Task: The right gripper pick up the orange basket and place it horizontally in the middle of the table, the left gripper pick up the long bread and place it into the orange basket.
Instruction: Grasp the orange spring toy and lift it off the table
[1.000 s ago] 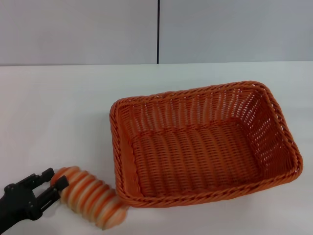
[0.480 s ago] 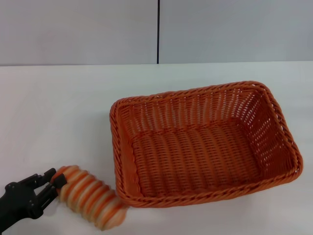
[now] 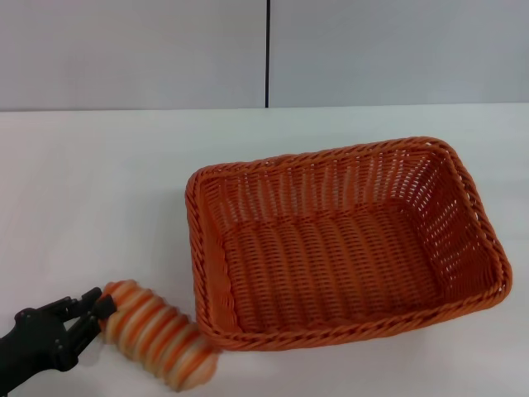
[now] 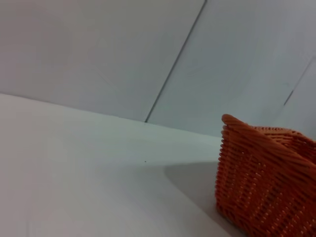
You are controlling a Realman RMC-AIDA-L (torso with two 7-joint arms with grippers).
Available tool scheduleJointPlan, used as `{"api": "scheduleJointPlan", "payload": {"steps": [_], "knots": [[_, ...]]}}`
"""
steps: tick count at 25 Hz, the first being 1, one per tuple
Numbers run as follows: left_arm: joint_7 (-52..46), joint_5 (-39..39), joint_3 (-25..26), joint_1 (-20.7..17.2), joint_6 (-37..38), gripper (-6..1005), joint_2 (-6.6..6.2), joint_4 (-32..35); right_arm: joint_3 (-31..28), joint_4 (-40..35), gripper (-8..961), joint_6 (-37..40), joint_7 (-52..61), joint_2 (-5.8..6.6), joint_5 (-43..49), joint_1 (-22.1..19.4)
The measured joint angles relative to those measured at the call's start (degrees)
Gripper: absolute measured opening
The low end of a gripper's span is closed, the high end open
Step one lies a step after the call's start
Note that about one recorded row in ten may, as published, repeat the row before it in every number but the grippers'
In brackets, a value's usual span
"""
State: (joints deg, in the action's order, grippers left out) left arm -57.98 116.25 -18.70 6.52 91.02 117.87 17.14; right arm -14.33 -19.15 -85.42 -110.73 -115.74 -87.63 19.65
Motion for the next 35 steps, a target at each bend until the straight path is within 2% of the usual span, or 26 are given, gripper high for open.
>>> {"api": "scheduleJointPlan", "payload": {"steps": [26,35], "knots": [[-0.6,-0.1,0.4,0.4,-0.2,98,-0.09,0.2,0.0,0.4,511,0.4,0.0,-0.26,-0.4,-0.1],[-2.5,-0.5,5.2,0.6,0.3,86,-0.75,2.3,0.2,1.1,511,0.6,0.0,-0.25,-0.3,-0.1]]}}
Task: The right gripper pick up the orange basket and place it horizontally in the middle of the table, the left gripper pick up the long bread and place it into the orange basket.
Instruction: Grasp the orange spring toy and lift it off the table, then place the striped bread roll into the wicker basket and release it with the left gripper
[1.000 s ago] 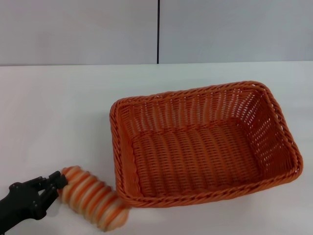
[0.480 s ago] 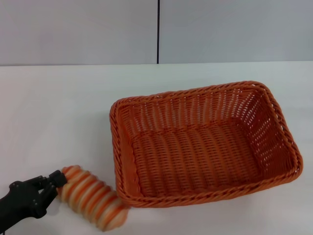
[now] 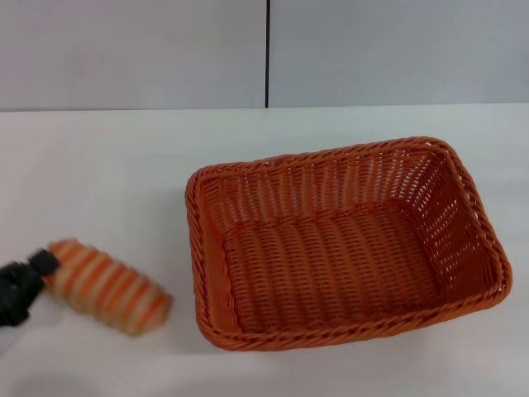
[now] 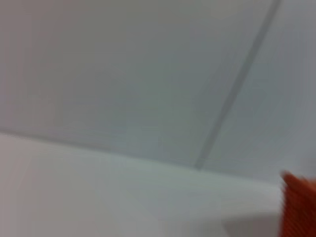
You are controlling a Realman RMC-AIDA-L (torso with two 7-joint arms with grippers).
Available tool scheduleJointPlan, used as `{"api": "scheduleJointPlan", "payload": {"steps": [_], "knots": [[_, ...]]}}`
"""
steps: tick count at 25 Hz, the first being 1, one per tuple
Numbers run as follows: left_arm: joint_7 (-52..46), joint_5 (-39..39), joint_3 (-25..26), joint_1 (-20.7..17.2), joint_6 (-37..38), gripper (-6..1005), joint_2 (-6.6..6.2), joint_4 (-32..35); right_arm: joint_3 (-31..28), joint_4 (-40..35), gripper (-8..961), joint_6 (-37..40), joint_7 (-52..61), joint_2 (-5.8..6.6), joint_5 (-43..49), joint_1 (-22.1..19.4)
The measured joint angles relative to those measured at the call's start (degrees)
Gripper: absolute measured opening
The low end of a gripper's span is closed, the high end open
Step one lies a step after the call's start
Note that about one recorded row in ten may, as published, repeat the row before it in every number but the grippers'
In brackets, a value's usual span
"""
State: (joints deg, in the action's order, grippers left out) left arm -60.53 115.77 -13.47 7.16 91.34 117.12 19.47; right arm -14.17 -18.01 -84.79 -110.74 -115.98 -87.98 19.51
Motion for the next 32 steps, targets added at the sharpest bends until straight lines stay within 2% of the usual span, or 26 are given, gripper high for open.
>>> {"api": "scheduleJointPlan", "payload": {"steps": [1,2,3,4,6,8,9,12,13,17,21,24,26,27,28,32], "knots": [[0.0,0.0,0.0,0.0,0.0,85,0.0,0.0,0.1,0.2,511,0.0,0.0,-0.02,0.0,0.0],[-0.5,0.0,5.8,0.6,0.5,85,-0.31,0.6,0.2,0.2,511,0.0,0.0,-0.03,0.0,0.0],[-0.5,0.0,5.8,0.6,0.5,84,-0.31,0.6,0.3,0.3,511,0.0,0.0,-0.05,0.0,0.0],[-0.5,-0.1,9.2,0.8,0.7,84,-0.42,1.1,0.3,0.4,511,0.0,0.0,-0.08,0.1,0.0],[-0.5,-0.1,9.2,0.8,0.7,83,-0.42,1.1,0.4,0.8,511,0.0,0.0,-0.13,0.3,-0.1],[-0.8,-0.2,20.8,1.7,1.3,82,-0.61,2.7,0.6,1.3,511,0.0,0.0,-0.14,0.5,-0.1],[-1.0,-0.4,24.5,2.4,2.6,82,-0.74,2.6,0.8,1.6,511,0.0,0.0,-0.15,0.6,-0.1],[-1.0,-0.6,26.0,2.8,3.4,81,-0.75,2.4,1.5,1.9,511,0.1,-0.1,-0.32,0.6,0.1],[-1.1,-1.4,27.8,4.1,6.4,80,-0.17,2.0,1.8,1.9,511,0.2,-0.1,-0.42,0.6,0.2],[-1.1,-2.4,28.2,7.2,12.0,78,0.75,0.4,2.4,2.3,511,1.0,-0.1,-0.75,0.6,0.6],[-1.1,-2.3,27.8,9.5,14.4,74,0.57,-1.8,3.6,2.8,511,1.6,-0.1,-0.87,0.6,1.2],[-1.0,-1.9,24.4,11.9,14.8,71,0.81,-3.0,3.6,2.9,511,1.8,-0.2,-1.07,0.4,1.7],[-1.0,-1.9,24.4,11.9,14.8,71,0.81,-3.0,3.4,3.0,511,2.0,-0.2,-1.13,0.3,1.9],[-0.6,-1.8,22.2,12.8,14.7,71,0.85,-4.0,3.3,3.1,511,2.1,-0.2,-1.14,0.3,2.1],[0.8,-1.8,17.3,15.0,14.4,71,0.94,-5.7,3.1,3.1,511,2.3,-0.2,-1.14,0.2,2.3],[1.1,-1.8,12.9,16.9,14.2,72,1.03,-6.7,2.8,3.4,511,2.6,-0.2,-1.14,-0.2,2.9]]}}
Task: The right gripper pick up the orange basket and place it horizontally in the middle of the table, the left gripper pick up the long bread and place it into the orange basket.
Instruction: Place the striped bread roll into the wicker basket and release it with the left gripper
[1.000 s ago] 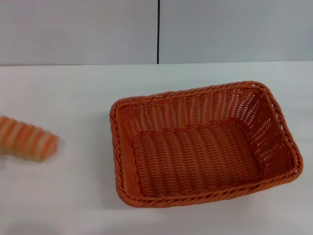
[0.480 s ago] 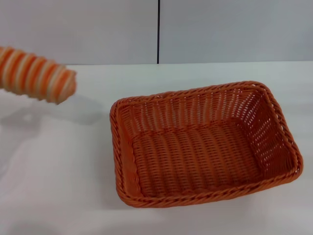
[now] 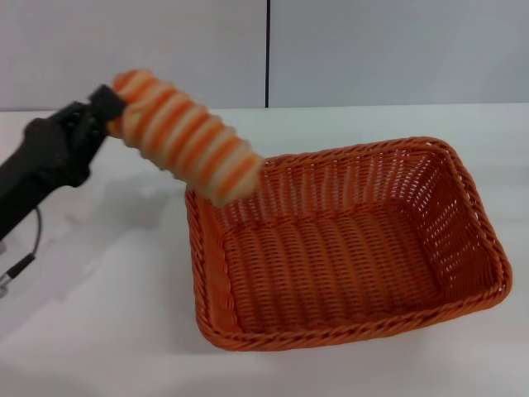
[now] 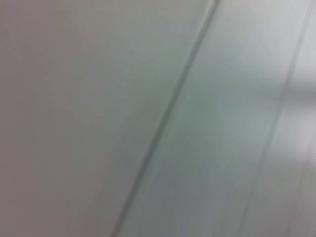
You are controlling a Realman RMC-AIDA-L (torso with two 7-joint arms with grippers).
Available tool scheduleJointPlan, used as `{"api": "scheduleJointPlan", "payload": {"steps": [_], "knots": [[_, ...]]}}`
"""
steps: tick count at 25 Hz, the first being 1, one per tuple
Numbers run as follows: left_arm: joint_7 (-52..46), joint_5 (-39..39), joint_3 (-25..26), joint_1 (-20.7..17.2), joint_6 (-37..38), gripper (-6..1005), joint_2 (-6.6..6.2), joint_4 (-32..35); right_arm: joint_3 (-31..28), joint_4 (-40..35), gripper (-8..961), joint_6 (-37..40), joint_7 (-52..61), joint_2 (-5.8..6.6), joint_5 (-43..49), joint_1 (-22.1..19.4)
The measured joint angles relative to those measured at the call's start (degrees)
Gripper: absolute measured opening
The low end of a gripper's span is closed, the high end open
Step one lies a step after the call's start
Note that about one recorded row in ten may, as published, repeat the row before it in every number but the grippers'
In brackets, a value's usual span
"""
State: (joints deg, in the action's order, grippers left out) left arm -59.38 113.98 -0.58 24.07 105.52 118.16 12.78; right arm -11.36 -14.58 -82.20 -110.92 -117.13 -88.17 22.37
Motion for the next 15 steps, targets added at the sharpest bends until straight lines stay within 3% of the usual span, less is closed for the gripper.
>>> {"api": "scheduleJointPlan", "payload": {"steps": [4,8,15], "knots": [[0.0,0.0,-3.0,1.2,-0.2,72,0.11,-0.3,0.0,0.5,511,0.7,0.0,-0.14,-0.5,0.3],[0.8,0.0,-10.7,3.0,-2.4,72,0.25,-1.2,0.0,0.6,511,1.4,0.0,-0.28,-0.6,0.7],[5.5,-0.4,-13.9,3.7,-3.4,101,0.4,-4.5,0.0,1.2,511,1.8,-0.3,-0.32,-0.7,2.0]]}}
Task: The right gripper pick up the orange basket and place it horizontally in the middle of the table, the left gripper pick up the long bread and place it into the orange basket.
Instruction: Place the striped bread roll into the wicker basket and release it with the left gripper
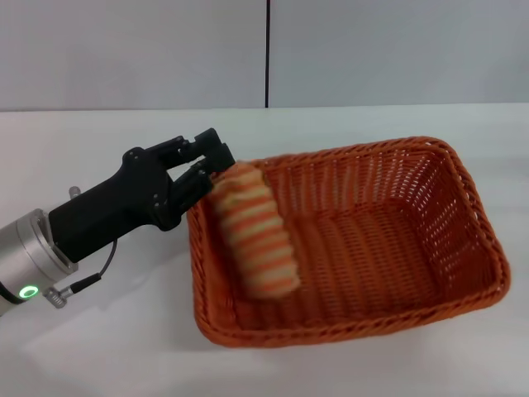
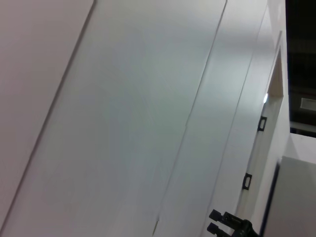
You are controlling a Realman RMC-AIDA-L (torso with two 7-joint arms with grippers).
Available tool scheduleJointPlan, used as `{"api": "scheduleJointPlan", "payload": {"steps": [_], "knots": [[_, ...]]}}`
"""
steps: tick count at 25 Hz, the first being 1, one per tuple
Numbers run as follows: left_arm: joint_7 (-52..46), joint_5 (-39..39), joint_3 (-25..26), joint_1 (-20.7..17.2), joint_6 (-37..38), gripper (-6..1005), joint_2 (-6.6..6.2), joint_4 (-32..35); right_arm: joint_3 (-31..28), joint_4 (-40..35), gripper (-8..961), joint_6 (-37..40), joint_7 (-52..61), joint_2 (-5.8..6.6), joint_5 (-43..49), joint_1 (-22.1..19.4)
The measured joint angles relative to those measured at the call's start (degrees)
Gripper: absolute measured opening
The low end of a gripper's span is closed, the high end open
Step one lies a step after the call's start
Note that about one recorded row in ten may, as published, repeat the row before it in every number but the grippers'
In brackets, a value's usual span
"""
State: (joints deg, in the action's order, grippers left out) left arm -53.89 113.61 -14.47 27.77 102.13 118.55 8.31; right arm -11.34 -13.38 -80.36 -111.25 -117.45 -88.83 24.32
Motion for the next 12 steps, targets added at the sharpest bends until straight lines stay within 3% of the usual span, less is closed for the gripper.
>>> {"api": "scheduleJointPlan", "payload": {"steps": [5,8,12], "knots": [[0.6,-1.8,0.8,-0.5,0.0,268,-0.03,-0.1,0.0,0.2,511,0.2,-0.4,0.01,0.0,0.5],[0.7,-4.6,2.3,-1.4,0.0,504,-0.14,-0.1,0.0,0.2,511,0.3,-0.4,0.02,-0.4,0.6],[0.9,-7.2,5.9,-2.2,-0.1,600,-0.16,-0.2,0.0,0.2,511,0.3,-0.5,0.03,-1.4,0.7]]}}
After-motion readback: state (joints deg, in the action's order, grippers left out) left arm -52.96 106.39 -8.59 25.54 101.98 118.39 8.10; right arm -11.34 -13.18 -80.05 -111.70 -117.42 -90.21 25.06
